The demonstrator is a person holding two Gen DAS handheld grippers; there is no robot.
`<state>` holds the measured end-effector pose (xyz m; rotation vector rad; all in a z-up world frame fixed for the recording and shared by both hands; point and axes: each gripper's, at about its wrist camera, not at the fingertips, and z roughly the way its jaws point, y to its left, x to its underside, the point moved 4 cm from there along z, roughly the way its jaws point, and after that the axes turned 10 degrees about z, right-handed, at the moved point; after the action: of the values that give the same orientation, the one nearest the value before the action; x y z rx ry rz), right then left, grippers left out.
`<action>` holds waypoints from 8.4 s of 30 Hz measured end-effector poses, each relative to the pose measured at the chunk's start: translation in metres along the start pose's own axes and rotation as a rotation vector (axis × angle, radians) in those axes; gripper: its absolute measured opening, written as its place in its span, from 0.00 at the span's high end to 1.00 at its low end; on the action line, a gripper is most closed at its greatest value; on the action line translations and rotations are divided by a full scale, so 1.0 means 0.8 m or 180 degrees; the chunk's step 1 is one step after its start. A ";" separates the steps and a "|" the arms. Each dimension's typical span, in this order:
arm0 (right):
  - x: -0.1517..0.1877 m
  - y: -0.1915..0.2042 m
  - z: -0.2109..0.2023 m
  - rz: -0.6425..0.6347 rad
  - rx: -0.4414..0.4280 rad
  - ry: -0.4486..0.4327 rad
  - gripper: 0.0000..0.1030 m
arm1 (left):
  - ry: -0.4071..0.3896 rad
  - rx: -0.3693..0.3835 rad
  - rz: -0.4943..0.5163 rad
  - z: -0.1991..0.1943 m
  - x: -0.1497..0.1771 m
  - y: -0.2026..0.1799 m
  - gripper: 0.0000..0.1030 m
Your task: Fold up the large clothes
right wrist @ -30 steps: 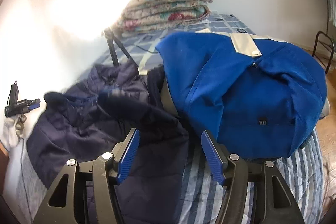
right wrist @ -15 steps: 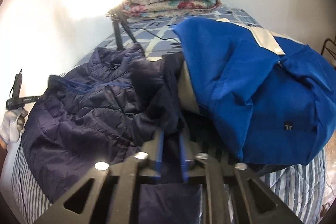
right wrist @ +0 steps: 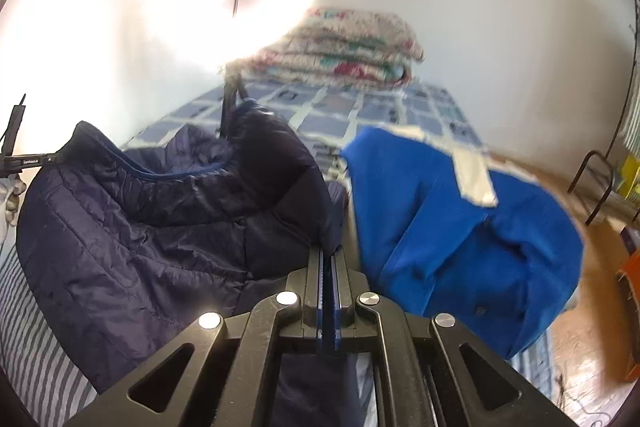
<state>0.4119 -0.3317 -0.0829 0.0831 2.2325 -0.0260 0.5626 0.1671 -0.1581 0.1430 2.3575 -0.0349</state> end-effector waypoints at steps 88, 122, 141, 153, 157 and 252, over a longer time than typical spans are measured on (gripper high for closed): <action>0.221 -0.022 -0.005 0.2577 -0.0076 0.0826 0.34 | -0.0079 0.0645 0.0330 -0.126 0.218 -0.209 0.64; 0.002 0.299 -0.048 0.0183 -0.0539 -0.0399 0.91 | 0.0121 0.0462 -0.0013 -0.188 0.333 -0.143 0.64; 0.131 0.558 0.106 -0.0470 -0.1447 0.0726 0.91 | 0.0141 0.0364 -0.0250 -0.202 0.354 -0.095 0.64; 0.095 0.494 0.077 -0.0084 -0.2299 0.1001 0.63 | 0.0040 0.0274 -0.0248 -0.224 0.332 -0.077 0.64; 0.076 0.422 0.046 0.0081 -0.2391 0.0814 0.63 | -0.0105 0.0281 -0.0223 -0.237 0.300 -0.080 0.64; 0.260 0.101 -0.116 0.0427 -0.1088 0.1685 0.65 | 0.1036 0.1103 -0.0539 -0.180 0.299 -0.231 0.57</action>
<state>0.2173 -0.2364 -0.1889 0.0564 2.7158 0.5022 0.2722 0.0157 -0.2271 0.1230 2.6644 -0.5409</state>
